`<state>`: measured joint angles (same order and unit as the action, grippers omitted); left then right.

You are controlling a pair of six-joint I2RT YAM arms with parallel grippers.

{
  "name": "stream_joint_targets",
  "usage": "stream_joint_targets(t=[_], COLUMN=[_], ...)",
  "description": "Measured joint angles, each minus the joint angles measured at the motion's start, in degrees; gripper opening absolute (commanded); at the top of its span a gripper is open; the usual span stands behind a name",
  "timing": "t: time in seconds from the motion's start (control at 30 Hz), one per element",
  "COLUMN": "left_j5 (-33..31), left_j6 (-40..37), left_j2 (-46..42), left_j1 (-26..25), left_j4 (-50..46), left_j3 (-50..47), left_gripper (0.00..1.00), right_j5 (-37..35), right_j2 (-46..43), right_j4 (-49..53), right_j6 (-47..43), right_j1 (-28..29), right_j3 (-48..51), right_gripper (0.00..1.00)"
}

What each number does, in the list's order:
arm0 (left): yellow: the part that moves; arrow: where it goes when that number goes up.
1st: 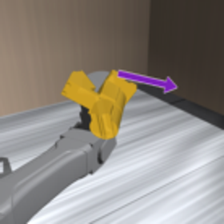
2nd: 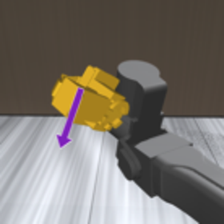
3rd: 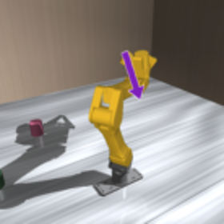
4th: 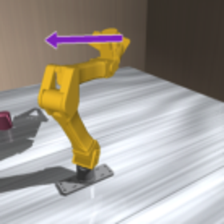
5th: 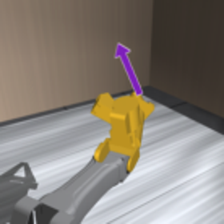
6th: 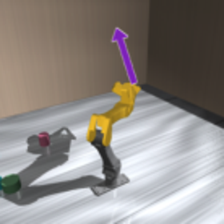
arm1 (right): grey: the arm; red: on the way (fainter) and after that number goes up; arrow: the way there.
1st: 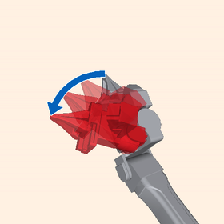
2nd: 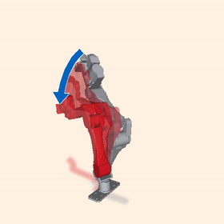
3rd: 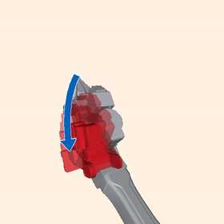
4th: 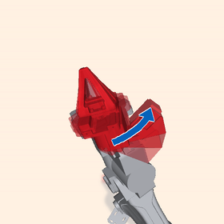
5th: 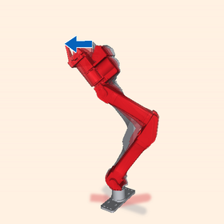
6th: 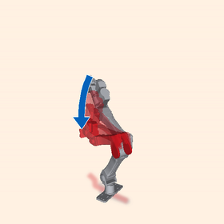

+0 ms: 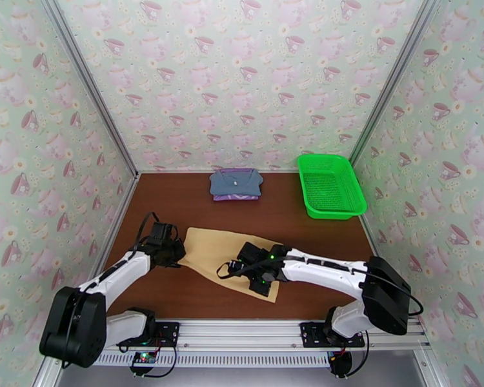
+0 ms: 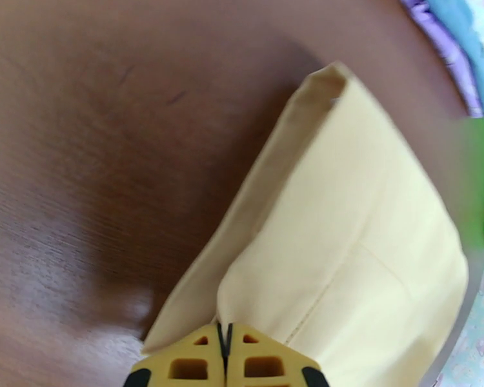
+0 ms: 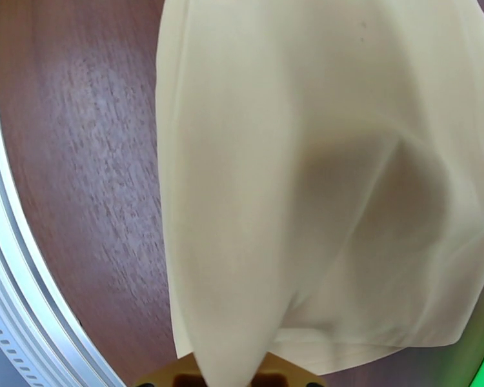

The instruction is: Fold and stack the mixed laundry pile

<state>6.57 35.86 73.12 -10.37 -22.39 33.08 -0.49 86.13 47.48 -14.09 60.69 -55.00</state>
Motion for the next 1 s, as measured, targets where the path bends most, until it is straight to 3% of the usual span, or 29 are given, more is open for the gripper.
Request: stream_joint_targets(t=[0.07,0.2,0.33,0.37,0.4,0.43,0.57,0.63,0.67,0.77,1.0], left_j5=[-0.44,-1.66,-2.62,-2.82,-2.89,-2.99,-3.02,-3.04,-3.17,-3.67,-5.05], left_j6=[0.17,0.37,0.42,0.44,0.46,0.59,0.85,1.09,1.27,1.95,4.7], left_j2=[0.57,0.61,0.61,0.61,0.66,0.76,1.73,2.23,2.36,2.43,1.97], left_j1=[-0.24,-0.5,-0.68,-0.72,-0.81,-0.92,-1.53,-1.97,-2.23,-3.17,-6.08], left_j4=[0.02,-0.04,-0.02,0.0,0.04,0.13,0.22,0.24,0.37,0.81,2.51], left_j3=[0.0,0.0,-0.04,-0.13,-0.33,-0.5,-1.11,-1.11,-1.14,-1.25,-2.36], left_gripper=[0.0,0.0,0.0,0.0,0.0,0.0,0.0,0.0,0.0,0.0,0.0], right_j5=[0.44,2.14,2.89,2.86,2.91,2.95,2.89,2.67,2.45,0.98,1.11], right_j2=[0.55,2.25,4.39,4.76,4.81,4.74,2.16,-0.57,-1.99,-4.22,3.08], right_j4=[-0.52,-1.01,-0.61,-0.35,0.11,0.63,1.68,1.49,0.63,-4.87,-23.89], right_j6=[0.44,1.2,2.01,2.23,2.36,2.86,5.18,8.11,10.12,17.84,42.29], right_j1=[0.42,1.38,1.62,1.62,1.62,1.62,1.62,1.55,1.38,0.22,-9.64], right_j3=[0.22,0.37,0.15,0.02,-0.22,-0.57,-2.27,-3.13,-3.54,-3.93,1.51], right_gripper=[0.02,0.23,0.35,0.41,0.62,0.73,0.75,0.71,0.61,0.0,0.0])
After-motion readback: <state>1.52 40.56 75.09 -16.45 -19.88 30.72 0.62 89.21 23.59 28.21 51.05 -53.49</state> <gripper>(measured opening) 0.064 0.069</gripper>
